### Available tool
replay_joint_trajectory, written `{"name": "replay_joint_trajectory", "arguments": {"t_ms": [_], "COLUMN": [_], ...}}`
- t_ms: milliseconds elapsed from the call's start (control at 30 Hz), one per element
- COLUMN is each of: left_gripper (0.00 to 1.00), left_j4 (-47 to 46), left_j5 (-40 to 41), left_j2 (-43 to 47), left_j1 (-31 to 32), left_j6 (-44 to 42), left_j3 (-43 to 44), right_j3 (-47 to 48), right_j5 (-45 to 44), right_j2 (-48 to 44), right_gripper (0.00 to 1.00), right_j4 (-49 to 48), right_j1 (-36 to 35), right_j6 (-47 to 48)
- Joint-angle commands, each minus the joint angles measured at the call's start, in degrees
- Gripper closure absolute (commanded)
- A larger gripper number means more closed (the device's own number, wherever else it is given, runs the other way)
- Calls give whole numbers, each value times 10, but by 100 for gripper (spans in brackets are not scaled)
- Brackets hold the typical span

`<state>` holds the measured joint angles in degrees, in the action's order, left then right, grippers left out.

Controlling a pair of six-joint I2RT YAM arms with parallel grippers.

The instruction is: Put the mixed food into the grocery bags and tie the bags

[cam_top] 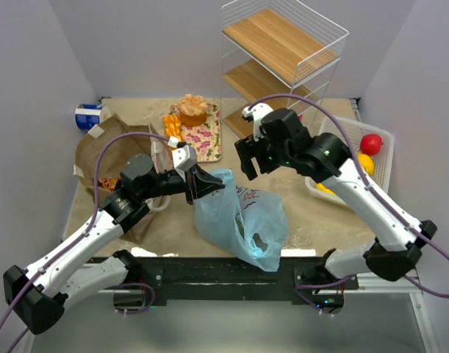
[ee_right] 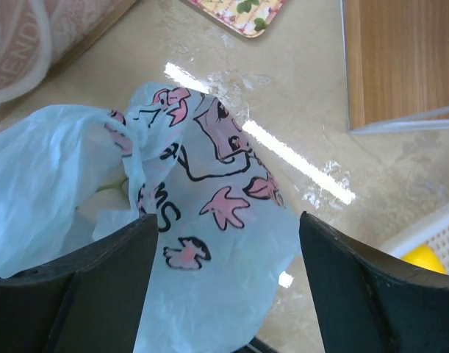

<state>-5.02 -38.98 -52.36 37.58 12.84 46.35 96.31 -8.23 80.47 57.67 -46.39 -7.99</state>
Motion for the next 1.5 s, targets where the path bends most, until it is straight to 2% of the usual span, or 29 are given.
{"name": "replay_joint_trajectory", "arguments": {"t_ms": [0,133,267,467,867,1067,1100,1233,1267,1367,1400,1433,1467], "left_gripper": [100,100,100,100,100,100,100,100,100,100,100,95,85], "left_j4": [-12,-6,-4,-4,-6,-3,-2,-1,-1,7,18,25,35], "left_j5": [6,-4,-11,-12,-17,-7,-7,-2,-2,7,9,16,19], "left_j2": [3,3,2,2,-6,-7,-6,-6,-6,-6,-5,-4,-3], "left_j1": [2,1,2,2,4,5,5,5,5,5,5,5,5], "left_j6": [-33,-37,-37,-34,-33,-38,-40,-39,-41,-44,-47,-49,-52], "left_j3": [0,0,-2,-3,-2,0,-1,0,-1,1,5,14,20], "right_j3": [68,67,24,-16,-78,-91,-90,-84,-82,-61,-53,-44,-24], "right_j5": [14,102,174,240,269,284,286,303,319,335,333,333,331], "right_j2": [-57,-96,-109,-104,-97,-87,-83,-82,-82,-85,-87,-87,-87], "right_gripper": [21,30,39,44,50,52,54,73,82,100,100,100,100], "right_j4": [75,16,-56,-115,-196,-205,-201,-195,-198,-193,-194,-194,-189], "right_j1": [3,3,3,3,3,2,2,2,2,3,3,4,3], "right_j6": [-72,-122,-156,-164,-174,-181,-181,-181,-183,-180,-181,-180,-180]}}
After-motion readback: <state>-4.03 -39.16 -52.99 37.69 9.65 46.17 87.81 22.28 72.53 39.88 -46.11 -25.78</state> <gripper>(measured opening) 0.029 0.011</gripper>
